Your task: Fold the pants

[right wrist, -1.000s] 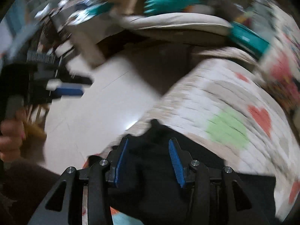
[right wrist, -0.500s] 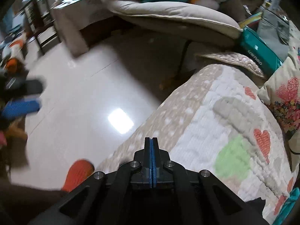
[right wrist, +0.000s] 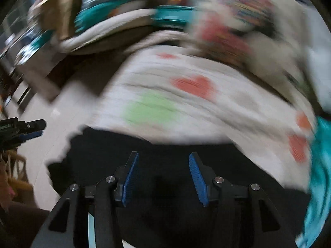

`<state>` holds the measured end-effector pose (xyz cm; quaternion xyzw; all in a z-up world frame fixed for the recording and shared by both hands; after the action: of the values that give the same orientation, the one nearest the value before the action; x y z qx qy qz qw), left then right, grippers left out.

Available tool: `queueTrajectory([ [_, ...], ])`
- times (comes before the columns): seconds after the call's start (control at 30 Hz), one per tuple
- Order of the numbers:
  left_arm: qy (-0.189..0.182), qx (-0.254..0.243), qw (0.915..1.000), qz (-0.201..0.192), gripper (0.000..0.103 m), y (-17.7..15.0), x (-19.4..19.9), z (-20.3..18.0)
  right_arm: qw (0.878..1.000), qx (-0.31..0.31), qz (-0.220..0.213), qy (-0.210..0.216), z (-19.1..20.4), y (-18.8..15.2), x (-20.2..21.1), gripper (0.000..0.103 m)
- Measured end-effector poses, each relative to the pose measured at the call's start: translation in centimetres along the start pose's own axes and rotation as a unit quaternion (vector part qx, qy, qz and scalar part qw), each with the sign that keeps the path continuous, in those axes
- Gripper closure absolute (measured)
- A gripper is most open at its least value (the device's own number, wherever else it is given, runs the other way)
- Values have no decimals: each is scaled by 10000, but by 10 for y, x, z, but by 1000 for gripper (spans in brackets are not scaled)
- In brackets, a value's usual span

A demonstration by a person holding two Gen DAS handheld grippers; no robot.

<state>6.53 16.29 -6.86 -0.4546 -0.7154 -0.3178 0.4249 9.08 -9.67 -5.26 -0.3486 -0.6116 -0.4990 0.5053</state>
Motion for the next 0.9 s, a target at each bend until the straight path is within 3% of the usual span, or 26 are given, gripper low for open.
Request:
queueTrajectory([
  [0.1,345,-607,9973,226,67,-14,-27,-32,9965,-827,-86,-37,-82,-52,16,49],
  [0.23,364,-798,9939,671,67,-28,-67,-52,9809,-1919,-13,317,-154,-101,15,49],
  [0.3,732,-985,9911,506,66,-26,-83,-62,9730,-2241,102,551,-165,-113,-2,49],
  [0.37,1238,-1381,9826,106,60,-20,-92,-70,9736,-2250,323,223,-164,-120,-19,49],
  [0.43,1524,-1718,9730,-217,55,-13,-92,-78,9734,-2214,569,-130,-168,-131,-31,53],
  [0.47,1570,-1816,9704,-279,55,-9,-93,-79,9733,-2236,508,-76,-175,-138,-32,57],
  [0.53,1473,-1753,9732,-218,55,-3,-92,-77,9700,-2363,548,-122,-184,-143,-28,76],
  [0.67,1279,-1360,9823,-128,55,8,-80,-68,9590,-2683,658,-641,-203,-157,-20,84],
  [0.73,1193,-1087,9867,-208,55,12,-65,-58,9572,-2750,636,-642,-206,-161,-17,84],
  [0.8,815,-744,9936,-243,55,17,-47,-47,9561,-2832,447,-609,-206,-165,-7,84],
  [0.87,480,-353,9976,-338,55,20,-26,-31,9522,-2969,-5,-723,-207,-172,15,80],
  [0.9,319,-194,9986,-376,54,21,-19,-26,9480,-3088,-393,-666,-210,-176,31,69],
])
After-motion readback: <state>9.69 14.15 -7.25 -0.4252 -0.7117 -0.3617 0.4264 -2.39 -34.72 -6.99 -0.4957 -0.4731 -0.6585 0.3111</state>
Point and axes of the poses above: each gripper's, at about its wrist camera, not at the fingertips, and x roughly against the way its jaws point, z to its left, y to its top, the point moved 5 cm from there along -x, roughly the way its jaws point, and after that the axes turned 15 degrees about z, right-handed, at the moved point
